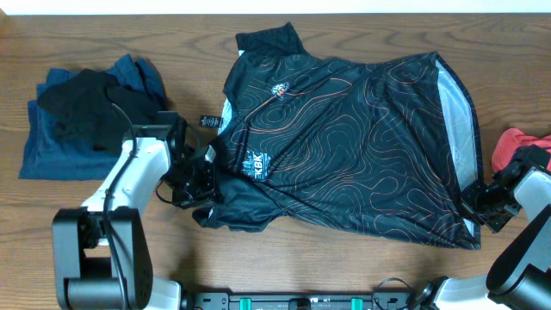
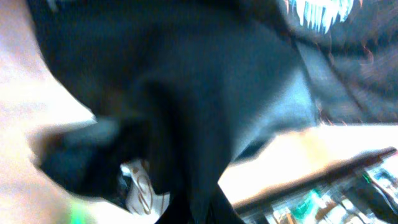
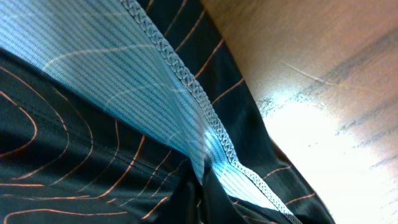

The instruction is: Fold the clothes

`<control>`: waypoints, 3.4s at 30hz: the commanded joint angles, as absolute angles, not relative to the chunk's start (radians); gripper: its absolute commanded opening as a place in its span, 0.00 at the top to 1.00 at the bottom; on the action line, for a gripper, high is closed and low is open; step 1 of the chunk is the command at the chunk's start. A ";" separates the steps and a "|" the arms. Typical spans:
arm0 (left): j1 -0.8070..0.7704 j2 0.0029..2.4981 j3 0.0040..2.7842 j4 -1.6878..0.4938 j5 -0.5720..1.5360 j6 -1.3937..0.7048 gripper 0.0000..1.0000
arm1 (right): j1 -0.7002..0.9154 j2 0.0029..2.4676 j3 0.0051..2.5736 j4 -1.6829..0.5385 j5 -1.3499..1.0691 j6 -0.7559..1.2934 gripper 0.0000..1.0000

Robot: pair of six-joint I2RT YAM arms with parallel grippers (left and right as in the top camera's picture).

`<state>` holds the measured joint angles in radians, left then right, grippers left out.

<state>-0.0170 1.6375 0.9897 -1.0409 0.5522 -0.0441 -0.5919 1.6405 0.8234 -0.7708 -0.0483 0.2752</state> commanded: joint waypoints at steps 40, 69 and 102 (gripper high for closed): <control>-0.017 1.392 1.150 -1.035 0.636 -0.020 0.94 | -0.595 1.628 0.986 -1.079 -0.008 0.306 0.76; -0.017 1.392 1.150 -1.035 0.636 -0.020 0.94 | -0.595 1.628 0.849 -0.937 -0.025 0.314 0.99; 0.290 1.259 1.744 -1.001 0.935 -0.182 0.94 | -0.707 1.226 1.610 -1.270 -0.297 0.241 0.99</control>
<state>0.2863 1.2743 1.6970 -0.9974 0.8490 -0.1513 -0.6994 1.2686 1.5536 -1.2762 -0.2417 0.2241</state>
